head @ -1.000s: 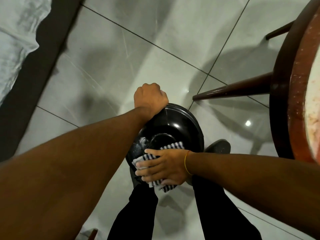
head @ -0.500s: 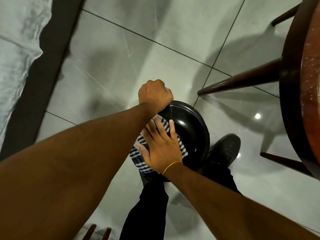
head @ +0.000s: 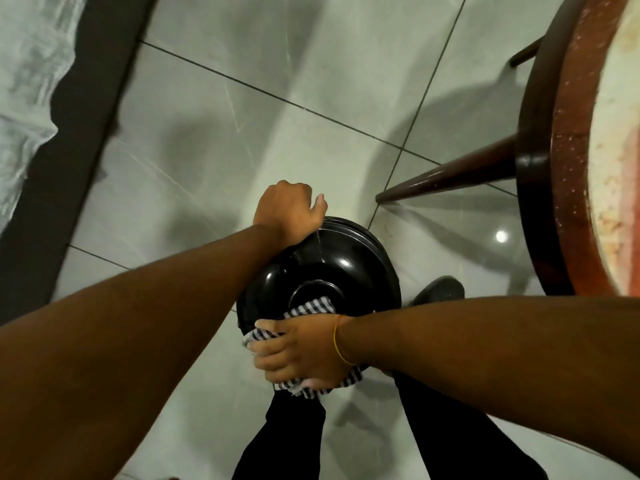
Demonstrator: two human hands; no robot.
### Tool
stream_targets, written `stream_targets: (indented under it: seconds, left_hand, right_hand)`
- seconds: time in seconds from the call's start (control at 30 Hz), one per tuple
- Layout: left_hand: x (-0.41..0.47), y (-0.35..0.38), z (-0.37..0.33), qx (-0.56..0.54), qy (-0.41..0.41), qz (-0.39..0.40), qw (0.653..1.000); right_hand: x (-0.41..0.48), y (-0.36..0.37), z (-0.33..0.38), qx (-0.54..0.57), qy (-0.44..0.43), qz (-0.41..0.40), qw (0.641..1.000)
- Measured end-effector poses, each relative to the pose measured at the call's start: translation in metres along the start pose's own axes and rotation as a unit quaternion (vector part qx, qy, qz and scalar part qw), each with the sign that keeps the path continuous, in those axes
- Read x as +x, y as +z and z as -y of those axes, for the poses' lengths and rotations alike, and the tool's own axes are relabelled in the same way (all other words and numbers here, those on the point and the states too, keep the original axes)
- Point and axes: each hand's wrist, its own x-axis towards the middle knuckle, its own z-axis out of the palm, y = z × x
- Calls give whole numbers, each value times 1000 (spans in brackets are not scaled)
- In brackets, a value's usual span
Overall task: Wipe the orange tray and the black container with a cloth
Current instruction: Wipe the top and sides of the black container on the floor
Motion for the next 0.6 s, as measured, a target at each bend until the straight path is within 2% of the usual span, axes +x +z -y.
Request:
stream_targets:
  seconds: [0.07,0.13,0.2,0.27,0.33,0.6]
  left_hand:
    - [-1,1,0,6,4,-15,1000]
    - [0,1,1,11,-2,-30,999]
    - [0,2,-1,10,-11,-42,999]
    - [0,3,-3,6,-17,-47,999]
    - [1,2,-2,14,-17,-51,998]
    - [3,-2,-3,15,-22,-20,999]
  right_hand:
    - [0,-1,2,-7,-13,9,1000]
    - [6,-3,2,-8,28,6,1000]
    - [14,-9,-5,40,160,-16,986]
    - [16,-19,-14,113,331,-57,935]
    - [15,-25,-20,158,431,-75,885]
    - [15,-27,-9,177,499,-78,844]
